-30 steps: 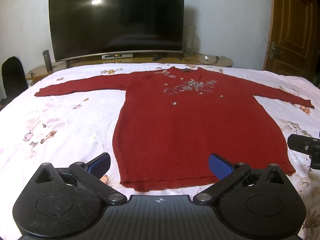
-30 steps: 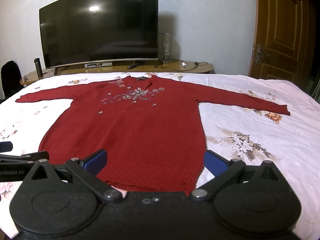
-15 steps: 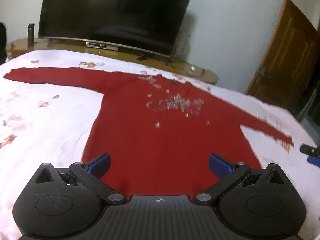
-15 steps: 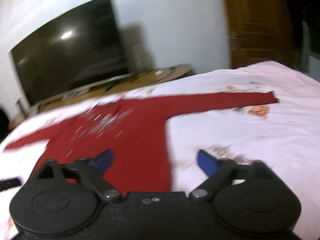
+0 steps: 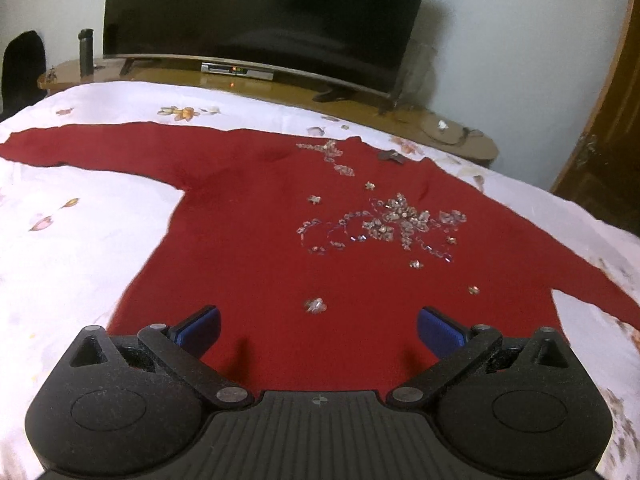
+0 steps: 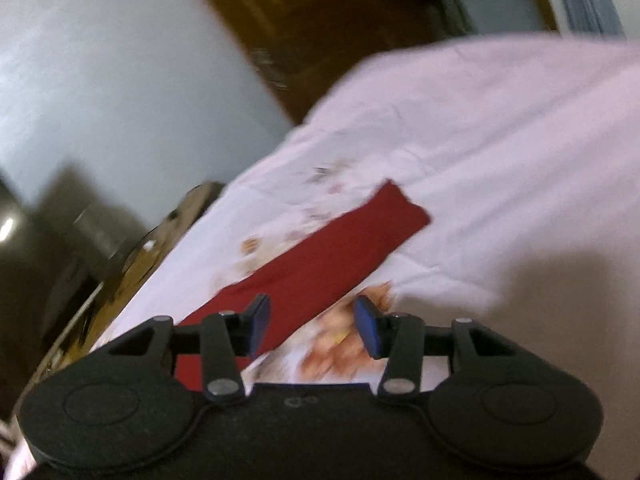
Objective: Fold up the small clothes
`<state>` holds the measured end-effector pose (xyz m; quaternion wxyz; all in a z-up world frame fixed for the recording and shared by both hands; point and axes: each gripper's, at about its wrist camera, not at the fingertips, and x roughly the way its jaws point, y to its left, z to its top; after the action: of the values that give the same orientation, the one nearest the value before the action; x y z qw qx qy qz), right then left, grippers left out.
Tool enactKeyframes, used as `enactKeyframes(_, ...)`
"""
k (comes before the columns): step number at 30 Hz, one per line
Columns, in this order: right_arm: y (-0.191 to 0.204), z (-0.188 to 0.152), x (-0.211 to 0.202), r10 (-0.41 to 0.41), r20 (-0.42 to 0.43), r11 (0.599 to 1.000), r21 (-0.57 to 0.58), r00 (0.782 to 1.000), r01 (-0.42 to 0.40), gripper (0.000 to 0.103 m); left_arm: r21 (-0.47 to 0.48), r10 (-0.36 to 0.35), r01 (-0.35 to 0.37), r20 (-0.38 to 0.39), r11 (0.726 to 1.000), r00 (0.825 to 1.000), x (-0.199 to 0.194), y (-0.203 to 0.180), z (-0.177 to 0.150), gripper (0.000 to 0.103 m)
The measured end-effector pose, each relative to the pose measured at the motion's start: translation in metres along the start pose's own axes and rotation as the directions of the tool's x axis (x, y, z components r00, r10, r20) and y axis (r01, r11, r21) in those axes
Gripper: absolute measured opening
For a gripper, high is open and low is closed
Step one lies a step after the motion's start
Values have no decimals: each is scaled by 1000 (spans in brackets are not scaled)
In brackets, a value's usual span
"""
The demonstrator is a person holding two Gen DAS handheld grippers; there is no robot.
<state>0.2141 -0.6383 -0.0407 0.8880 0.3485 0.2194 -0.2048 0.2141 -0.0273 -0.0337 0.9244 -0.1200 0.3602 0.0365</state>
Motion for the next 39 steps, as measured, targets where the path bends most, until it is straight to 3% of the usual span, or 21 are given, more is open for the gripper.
enactKeyframes(4, -34, 5, 40, -15, -27, 989, 149, 1000, 19, 42, -7, 25, -25, -3, 1000, 1000, 12, -8, 4, 103)
enactKeyframes(7, -37, 7, 51, 14, -5, 986, 163, 1000, -13, 40, -20, 34, -35, -8, 999, 999, 19, -2, 8, 103)
enactKeyframes(9, -34, 9, 59, 1, -11, 990, 142, 1000, 0, 32, -31, 32, -33, -18, 999, 999, 25, 4, 12, 103)
enactKeyframes(11, -32, 16, 67, -29, -20, 991, 127, 999, 32, 8, -35, 12, -12, -20, 999, 1000, 28, 13, 16, 103)
enactKeyframes(15, -5, 19, 63, -72, 2, 996, 50, 997, 72, 7, -15, 3, -3, 1, 1000, 1000, 30, 36, 26, 103)
enactKeyframes(19, 72, 8, 41, 9, 55, 989, -148, 998, 0, 6, -30, -4, 4, 13, 1000, 1000, 43, 72, 39, 103)
enactKeyframes(24, 209, -65, 4, 193, 4, 892, -416, 981, -174, 6, -49, -14, 16, 31, 999, 999, 56, 116, 59, 103)
enactKeyframes(29, 320, -168, 8, 302, -170, 791, -504, 938, -346, 6, -68, -7, 9, 34, 998, 999, 56, 161, 70, 103)
enactKeyframes(35, 397, -281, 21, 317, -350, 683, -561, 881, -469, 7, -92, 4, -2, 23, 996, 1000, 53, 197, 71, 103)
enactKeyframes(36, 402, -298, 26, 305, -382, 662, -573, 872, -483, 10, -92, -4, 6, 23, 996, 1000, 53, 198, 72, 103)
enactKeyframes(38, 409, -325, 33, 242, -457, 623, -603, 856, -499, 27, -90, -25, 27, 23, 996, 999, 55, 197, 74, 103)
enactKeyframes(39, 410, -332, 28, 236, -459, 606, -620, 857, -499, 28, -89, -42, 44, 26, 995, 999, 57, 194, 76, 102)
